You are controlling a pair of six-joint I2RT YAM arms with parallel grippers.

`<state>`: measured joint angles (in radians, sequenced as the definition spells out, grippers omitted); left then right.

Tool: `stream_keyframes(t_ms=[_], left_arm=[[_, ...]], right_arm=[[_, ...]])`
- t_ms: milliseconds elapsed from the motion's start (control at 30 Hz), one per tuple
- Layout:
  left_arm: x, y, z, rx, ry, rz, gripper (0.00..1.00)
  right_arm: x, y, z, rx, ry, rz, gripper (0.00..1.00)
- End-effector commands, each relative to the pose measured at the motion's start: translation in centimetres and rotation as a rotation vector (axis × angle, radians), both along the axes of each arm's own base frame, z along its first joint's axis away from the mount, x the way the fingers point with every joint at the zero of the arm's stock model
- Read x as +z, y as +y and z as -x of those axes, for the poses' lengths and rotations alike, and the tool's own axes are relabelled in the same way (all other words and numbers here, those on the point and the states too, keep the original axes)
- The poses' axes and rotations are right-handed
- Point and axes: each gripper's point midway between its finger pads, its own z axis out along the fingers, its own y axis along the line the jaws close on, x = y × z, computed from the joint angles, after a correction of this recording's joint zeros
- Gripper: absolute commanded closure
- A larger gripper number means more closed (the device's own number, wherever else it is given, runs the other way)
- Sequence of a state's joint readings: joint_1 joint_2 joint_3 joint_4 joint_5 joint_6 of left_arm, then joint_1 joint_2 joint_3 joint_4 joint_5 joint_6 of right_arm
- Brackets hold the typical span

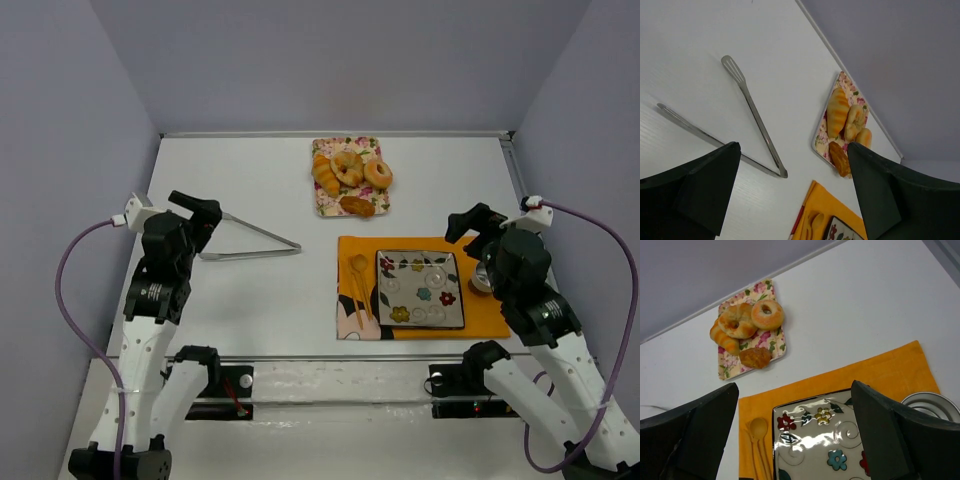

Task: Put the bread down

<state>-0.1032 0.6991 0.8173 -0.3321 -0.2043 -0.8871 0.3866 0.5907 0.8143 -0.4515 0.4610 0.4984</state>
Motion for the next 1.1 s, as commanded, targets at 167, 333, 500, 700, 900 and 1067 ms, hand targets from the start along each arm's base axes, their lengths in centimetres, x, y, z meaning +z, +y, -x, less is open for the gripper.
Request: stream_keyframes(t_ms=[167,333,500,700,900,1067], left_arm=[[-5.9,-1.6,-1.4,-0.057,0.155,0.040,0.01],[-10.4,-1.7,-2.7,-0.035,0.308,0.048,0.01],[-14.1,-1.0,-5.0,0.025,0.439,0.037,0.01],[-18.3,-0.9,-7.1,0.054,0.557,0.050,0.01],[-20.6,-0.8,-8.2,0.085,0.613,0.064,0.01],[-22.7,1.0,-6.4,0.223,0.712,0.046,0.03]], right_arm=[[-1.6,-0.4,-0.4,-0.029,0.040,0.018,0.00],[-3.8,0.0,-1.2,-0.030,0.124,0.049,0.00],[-4.9,0.3,-1.5,-0.018,0.173,0.067,0.00],[-5.6,-0.3,-1.4,-0.043,0.199,0.095,0.00],[-5.5,-0.5,-1.1,-0.043,0.199,0.107,0.00],[-5.7,-0.8,-0.9,-0.056,0.204,0.115,0.00]])
